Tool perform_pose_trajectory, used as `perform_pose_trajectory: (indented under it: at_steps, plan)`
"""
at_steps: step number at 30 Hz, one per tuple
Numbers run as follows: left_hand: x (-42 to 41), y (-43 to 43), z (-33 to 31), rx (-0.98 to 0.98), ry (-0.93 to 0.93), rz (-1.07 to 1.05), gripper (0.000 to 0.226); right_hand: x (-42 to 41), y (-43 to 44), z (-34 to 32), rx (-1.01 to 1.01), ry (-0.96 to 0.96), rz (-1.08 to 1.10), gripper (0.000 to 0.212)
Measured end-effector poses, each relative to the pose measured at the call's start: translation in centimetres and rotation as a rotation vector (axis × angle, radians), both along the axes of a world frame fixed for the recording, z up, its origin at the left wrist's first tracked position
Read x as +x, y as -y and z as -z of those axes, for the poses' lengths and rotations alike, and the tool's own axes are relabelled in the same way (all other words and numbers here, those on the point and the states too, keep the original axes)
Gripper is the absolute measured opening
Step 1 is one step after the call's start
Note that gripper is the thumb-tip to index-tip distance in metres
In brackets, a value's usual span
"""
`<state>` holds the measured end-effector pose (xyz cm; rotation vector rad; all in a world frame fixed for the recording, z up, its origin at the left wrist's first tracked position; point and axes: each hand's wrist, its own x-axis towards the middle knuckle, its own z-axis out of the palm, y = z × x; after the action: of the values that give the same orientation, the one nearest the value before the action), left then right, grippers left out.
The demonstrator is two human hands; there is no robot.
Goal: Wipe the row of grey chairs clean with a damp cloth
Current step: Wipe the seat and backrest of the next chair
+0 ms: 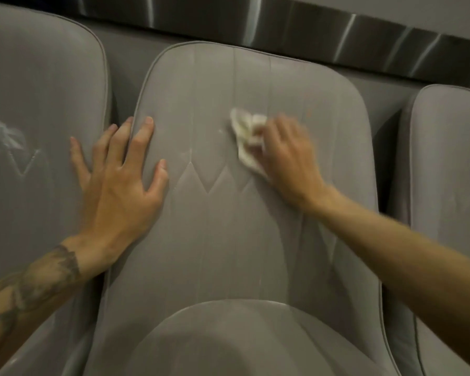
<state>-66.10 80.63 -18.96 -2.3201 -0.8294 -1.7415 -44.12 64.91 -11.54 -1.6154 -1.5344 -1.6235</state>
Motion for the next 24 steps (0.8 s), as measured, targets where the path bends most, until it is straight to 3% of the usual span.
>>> perform_pose_trajectory:
  at_steps: [3, 6, 10, 13, 14, 17, 19, 21, 24]
  plan:
    - [0.0, 0.0, 0.0, 0.009, 0.006, -0.008, 0.064, 0.2, -2.9, -6.7, 0.217, -0.206, 0.081, 0.030]
    - [0.0, 0.0, 0.0, 0.006, 0.006, -0.004, 0.064, -0.2, -2.8, -3.0, 0.202, -0.187, 0.027, 0.028]
    - [0.0, 0.2, 0.0, -0.004, -0.001, -0.004, 0.065, -1.0, 1.7, 10.3, -0.199, 0.098, -0.080, 0.027]
    - [0.0, 0.3, -0.1, -0.011, 0.000, 0.002, 0.065, -0.1, 3.5, 13.0, -0.424, 0.292, -0.049, 0.019]
    - [0.0, 0.3, -0.1, -0.009, 0.000, -0.001, 0.065, 0.3, 2.9, 11.6, -0.366, 0.273, -0.050, 0.022]
    - [0.0, 0.2, -0.1, -0.004, -0.009, 0.003, 0.065, 0.7, 0.4, 5.1, 0.054, 0.036, 0.036, 0.027]
    - [0.0, 0.1, -0.1, -0.001, -0.005, -0.001, 0.064, 0.2, -0.6, 4.1, 0.176, -0.086, 0.060, 0.026]
    - [0.0, 0.2, 0.0, -0.006, -0.001, 0.007, 0.065, -0.2, -0.2, 7.6, 0.099, -0.048, -0.002, 0.030]
    - [0.0, 0.3, -0.1, -0.011, -0.011, -0.009, 0.065, -0.4, 2.8, 15.6, -0.267, 0.175, -0.098, 0.019]
